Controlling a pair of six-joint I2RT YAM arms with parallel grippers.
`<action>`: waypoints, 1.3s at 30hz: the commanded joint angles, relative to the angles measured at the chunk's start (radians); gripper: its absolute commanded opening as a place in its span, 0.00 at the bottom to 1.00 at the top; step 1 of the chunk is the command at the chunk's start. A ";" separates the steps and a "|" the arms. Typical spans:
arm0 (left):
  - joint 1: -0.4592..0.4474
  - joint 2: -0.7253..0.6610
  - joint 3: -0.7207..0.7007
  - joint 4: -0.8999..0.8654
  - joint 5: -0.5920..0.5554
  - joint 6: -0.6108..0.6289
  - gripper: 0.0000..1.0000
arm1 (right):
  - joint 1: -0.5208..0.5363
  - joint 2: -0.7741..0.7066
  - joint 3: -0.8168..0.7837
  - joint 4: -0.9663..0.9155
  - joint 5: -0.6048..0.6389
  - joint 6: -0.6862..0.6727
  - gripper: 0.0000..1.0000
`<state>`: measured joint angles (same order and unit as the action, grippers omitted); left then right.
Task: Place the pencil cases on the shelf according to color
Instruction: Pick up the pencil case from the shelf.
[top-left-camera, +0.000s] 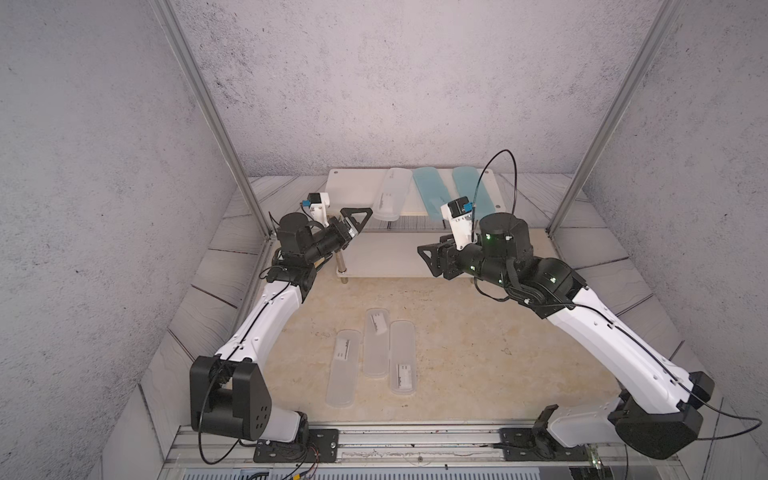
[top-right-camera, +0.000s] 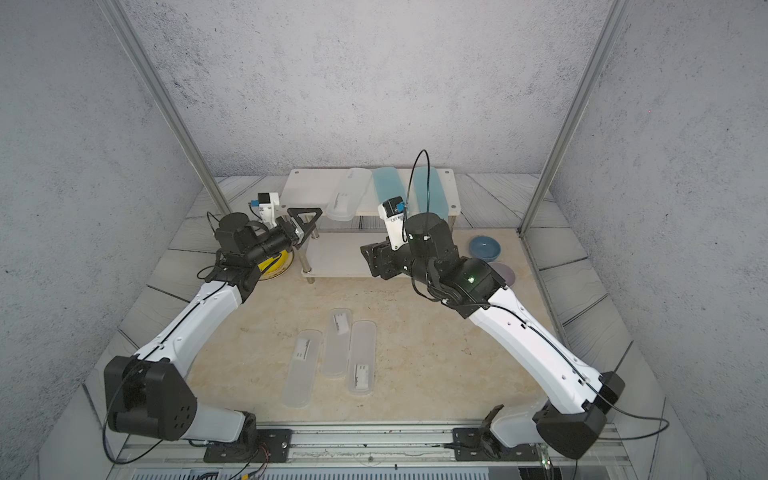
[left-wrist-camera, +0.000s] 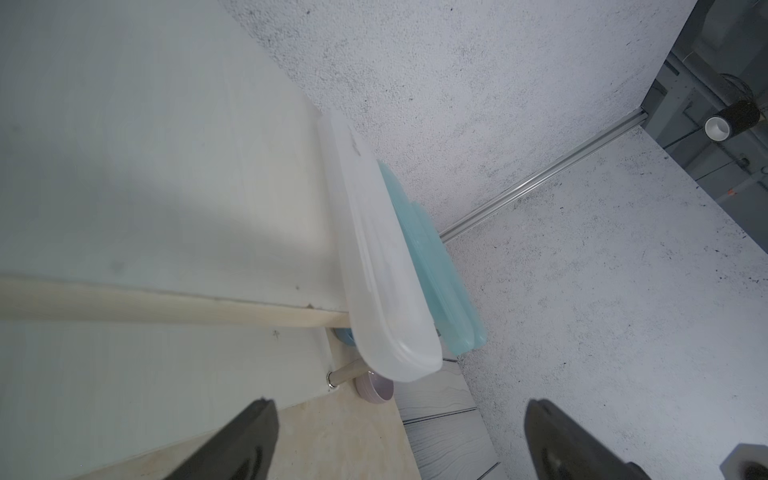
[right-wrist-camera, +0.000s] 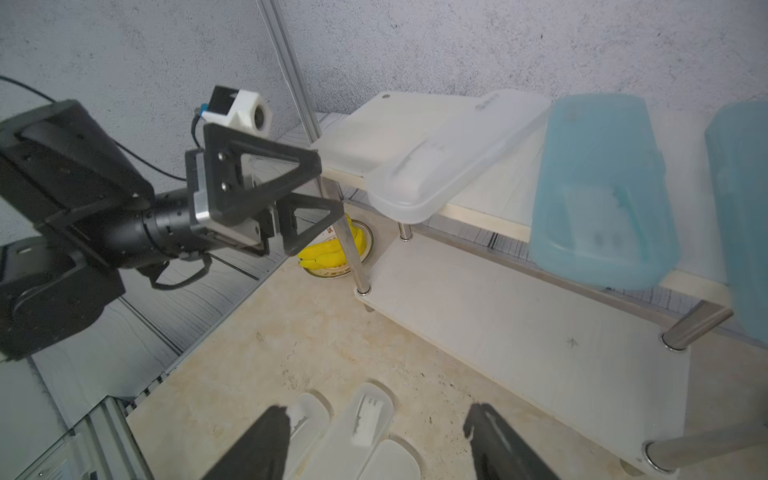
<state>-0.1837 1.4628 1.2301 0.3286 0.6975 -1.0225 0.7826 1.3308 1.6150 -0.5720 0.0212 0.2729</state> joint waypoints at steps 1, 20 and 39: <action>-0.025 0.045 0.060 0.038 -0.011 -0.028 1.00 | 0.000 -0.097 -0.058 0.002 0.012 0.002 0.72; -0.114 0.173 0.175 -0.022 -0.148 -0.013 0.88 | 0.000 -0.332 -0.259 -0.078 0.084 0.012 0.69; -0.132 0.117 0.156 -0.071 -0.165 -0.017 0.51 | -0.001 -0.397 -0.359 -0.071 0.096 0.036 0.65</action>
<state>-0.3092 1.6234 1.3869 0.2386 0.5446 -1.0775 0.7826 0.9531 1.2629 -0.6395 0.1032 0.2955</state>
